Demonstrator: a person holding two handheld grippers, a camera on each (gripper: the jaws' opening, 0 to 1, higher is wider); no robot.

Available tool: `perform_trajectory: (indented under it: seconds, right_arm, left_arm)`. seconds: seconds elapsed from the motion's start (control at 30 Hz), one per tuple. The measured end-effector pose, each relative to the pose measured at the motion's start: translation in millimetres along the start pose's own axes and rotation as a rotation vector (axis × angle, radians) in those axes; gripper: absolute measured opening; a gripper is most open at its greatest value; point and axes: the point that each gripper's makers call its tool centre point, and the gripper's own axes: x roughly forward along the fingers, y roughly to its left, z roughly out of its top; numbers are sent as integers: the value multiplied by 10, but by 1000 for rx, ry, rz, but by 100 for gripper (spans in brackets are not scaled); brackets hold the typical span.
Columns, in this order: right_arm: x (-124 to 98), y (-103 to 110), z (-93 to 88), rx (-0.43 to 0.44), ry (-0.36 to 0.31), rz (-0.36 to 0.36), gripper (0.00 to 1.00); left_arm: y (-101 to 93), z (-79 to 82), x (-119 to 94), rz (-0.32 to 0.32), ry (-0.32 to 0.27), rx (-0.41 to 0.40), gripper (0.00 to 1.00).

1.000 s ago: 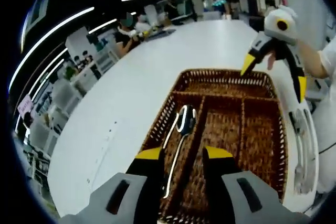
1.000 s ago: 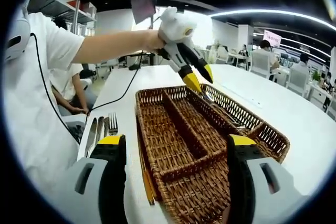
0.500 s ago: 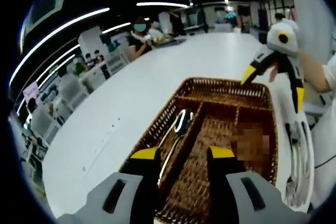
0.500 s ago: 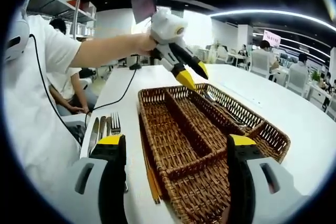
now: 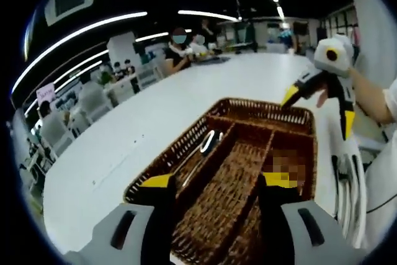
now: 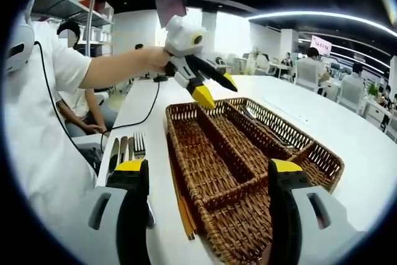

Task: Arrange the knives, forks, and spoons in their matching storage slots by inserting each utensil handle-first until every utensil is classified and aligned in the correct compartment

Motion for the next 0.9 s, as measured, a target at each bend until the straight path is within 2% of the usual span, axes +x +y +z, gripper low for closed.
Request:
perform_trajectory:
  seconds: [0.3,0.43,0.47,0.9]
  right_arm:
    - [-10,27,-19,-1,3,2,81]
    - [-11,49,-18,-5,5,5,81]
    - [-11,57,-15,-7,5,5,81]
    - [-14,140,-26,-24,23,18,81]
  left_arm:
    - [-120,-37,-141,36,-59,-34,61]
    - [-164,-59,-177,49,-82,-58,69]
    - [-184,-59,-210,60,-105,-82,71]
    - [-365,-119,-393,86,-195,-155,85]
